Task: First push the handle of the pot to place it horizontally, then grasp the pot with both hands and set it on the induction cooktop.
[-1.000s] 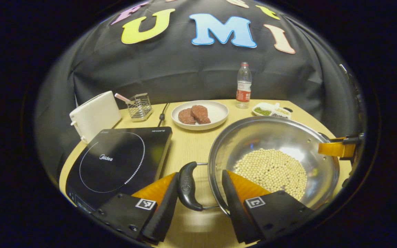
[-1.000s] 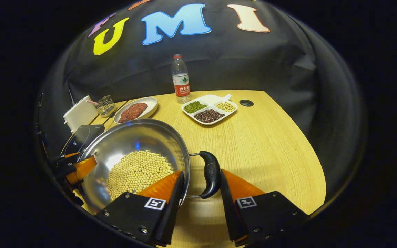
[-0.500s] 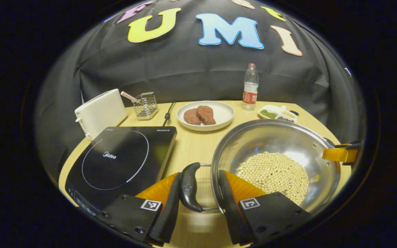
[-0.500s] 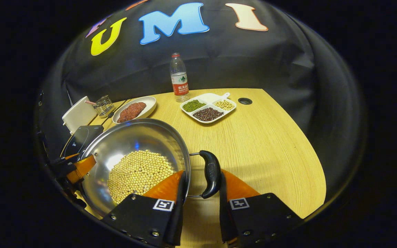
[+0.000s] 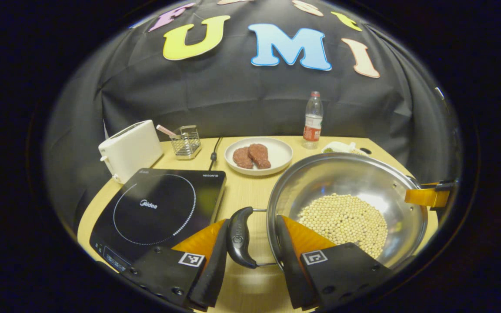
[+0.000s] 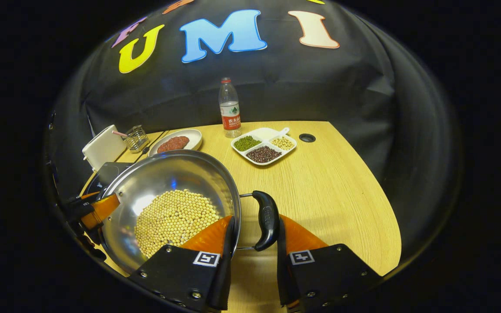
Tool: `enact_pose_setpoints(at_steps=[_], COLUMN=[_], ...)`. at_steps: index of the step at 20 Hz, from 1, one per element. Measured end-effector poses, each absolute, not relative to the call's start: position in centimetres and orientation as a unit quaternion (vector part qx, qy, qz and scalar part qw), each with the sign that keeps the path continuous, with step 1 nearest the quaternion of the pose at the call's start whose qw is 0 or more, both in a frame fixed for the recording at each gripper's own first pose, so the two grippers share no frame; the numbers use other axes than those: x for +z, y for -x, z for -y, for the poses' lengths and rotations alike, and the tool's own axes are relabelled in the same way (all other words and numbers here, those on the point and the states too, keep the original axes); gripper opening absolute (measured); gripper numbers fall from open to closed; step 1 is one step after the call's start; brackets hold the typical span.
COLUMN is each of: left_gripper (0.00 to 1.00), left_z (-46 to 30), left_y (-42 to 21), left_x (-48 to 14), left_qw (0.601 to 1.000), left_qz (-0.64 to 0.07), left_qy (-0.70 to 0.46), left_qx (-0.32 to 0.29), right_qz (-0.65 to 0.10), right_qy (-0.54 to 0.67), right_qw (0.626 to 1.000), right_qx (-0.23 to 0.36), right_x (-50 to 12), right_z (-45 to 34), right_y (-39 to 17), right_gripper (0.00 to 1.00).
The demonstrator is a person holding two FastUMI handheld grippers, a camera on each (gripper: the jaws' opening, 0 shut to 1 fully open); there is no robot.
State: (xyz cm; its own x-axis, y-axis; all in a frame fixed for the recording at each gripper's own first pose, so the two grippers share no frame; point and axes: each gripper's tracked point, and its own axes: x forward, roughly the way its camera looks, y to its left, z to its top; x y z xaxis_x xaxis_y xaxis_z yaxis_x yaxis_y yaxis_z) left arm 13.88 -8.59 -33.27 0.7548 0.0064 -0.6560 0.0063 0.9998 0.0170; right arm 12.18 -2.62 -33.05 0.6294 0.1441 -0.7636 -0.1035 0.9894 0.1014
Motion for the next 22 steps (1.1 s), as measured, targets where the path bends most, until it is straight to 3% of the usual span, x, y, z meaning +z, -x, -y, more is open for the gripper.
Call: enact_pose_setpoints(at_steps=[1,2,4,8,10,11,17,18,22], left_gripper=[0.63,0.71,0.67,0.71,0.66,0.7,0.67,0.71,0.71], left_z=[8.2,7.9,6.9,4.3,3.1,2.3,-2.1,-2.9,-5.8], left_y=[-13.9,-14.1,-14.2,-15.0,-15.3,-15.7,-16.2,-16.2,-16.2], left_x=[-32.8,-32.3,-31.8,-30.6,-30.3,-30.1,-29.9,-29.8,-29.6], left_qw=[0.938,0.939,0.94,0.942,0.942,0.943,0.944,0.944,0.944], left_qz=[-0.346,-0.343,-0.341,-0.334,-0.334,-0.333,-0.33,-0.33,-0.329], left_qy=[-0.01,-0.011,-0.009,-0.013,-0.013,-0.012,-0.004,-0.003,-0.004], left_qx=[-0.002,-0.004,-0.009,-0.02,-0.024,-0.025,-0.027,-0.026,-0.026], right_qz=[-0.424,-0.422,-0.417,-0.416,-0.416,-0.415,-0.408,-0.407,-0.406], right_qy=[-0.024,-0.024,-0.025,-0.033,-0.037,-0.036,-0.031,-0.031,-0.031], right_qw=[0.903,0.904,0.906,0.907,0.907,0.908,0.912,0.912,0.912], right_qx=[0.067,0.066,0.06,0.049,0.043,0.042,0.042,0.042,0.043], right_x=[-32.6,-32.1,-31.3,-30.2,-29.9,-29.6,-28.3,-28.3,-27.9], right_z=[2.3,2.0,1.2,-1.2,-2.5,-3.2,-7.4,-7.8,-10.7], right_y=[-12.2,-12.1,-12.1,-11.8,-11.8,-11.9,-12.3,-12.4,-12.1], right_gripper=[0.44,0.44,0.44,0.44,0.44,0.43,0.44,0.44,0.44])
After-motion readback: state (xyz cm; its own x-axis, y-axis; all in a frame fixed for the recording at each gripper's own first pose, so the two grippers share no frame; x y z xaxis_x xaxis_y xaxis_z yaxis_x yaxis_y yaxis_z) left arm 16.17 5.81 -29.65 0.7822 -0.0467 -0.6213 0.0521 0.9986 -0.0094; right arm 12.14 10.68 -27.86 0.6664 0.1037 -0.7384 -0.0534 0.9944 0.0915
